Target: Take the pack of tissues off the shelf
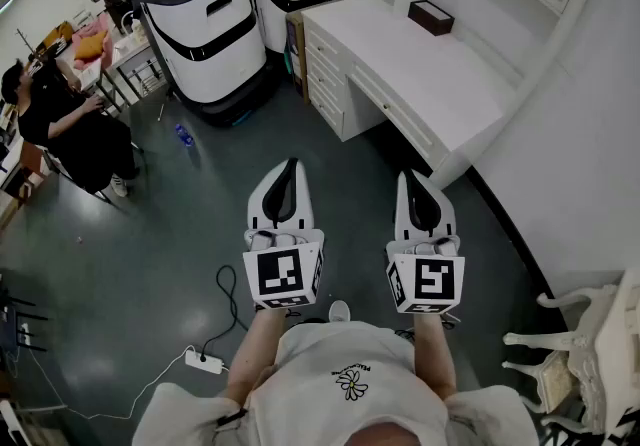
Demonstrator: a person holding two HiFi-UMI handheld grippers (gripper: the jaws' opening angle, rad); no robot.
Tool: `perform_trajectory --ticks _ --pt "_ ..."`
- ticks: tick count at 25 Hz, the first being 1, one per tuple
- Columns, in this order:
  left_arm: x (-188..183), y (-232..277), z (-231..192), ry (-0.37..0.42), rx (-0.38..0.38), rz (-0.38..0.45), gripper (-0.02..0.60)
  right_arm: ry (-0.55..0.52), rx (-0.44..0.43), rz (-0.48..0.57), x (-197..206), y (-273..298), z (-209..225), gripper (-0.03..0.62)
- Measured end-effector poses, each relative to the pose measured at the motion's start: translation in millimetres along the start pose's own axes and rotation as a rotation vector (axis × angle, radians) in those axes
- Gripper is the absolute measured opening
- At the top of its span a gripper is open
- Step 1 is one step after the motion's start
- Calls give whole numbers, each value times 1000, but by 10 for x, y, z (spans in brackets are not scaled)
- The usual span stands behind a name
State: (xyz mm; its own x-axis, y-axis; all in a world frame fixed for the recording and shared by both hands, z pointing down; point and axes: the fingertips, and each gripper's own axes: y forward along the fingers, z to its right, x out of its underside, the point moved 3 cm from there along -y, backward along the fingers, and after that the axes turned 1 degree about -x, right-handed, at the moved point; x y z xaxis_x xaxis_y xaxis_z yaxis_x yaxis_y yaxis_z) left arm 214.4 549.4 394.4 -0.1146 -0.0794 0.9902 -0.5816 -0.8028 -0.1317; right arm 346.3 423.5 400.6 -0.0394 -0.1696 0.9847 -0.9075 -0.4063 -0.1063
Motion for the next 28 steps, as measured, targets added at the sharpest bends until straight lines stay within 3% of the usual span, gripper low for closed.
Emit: perform_trajectory --ticks 17,22,28 --pt "128 321 -111 -15 -13 -17 0 93 -24 17 132 304 118 3" --pt "131 872 -217 -16 5 41 0 55 -34 61 82 815 292 2" --pt "293 2026 -443 -8 40 89 0 14 2 104 210 1810 672 3"
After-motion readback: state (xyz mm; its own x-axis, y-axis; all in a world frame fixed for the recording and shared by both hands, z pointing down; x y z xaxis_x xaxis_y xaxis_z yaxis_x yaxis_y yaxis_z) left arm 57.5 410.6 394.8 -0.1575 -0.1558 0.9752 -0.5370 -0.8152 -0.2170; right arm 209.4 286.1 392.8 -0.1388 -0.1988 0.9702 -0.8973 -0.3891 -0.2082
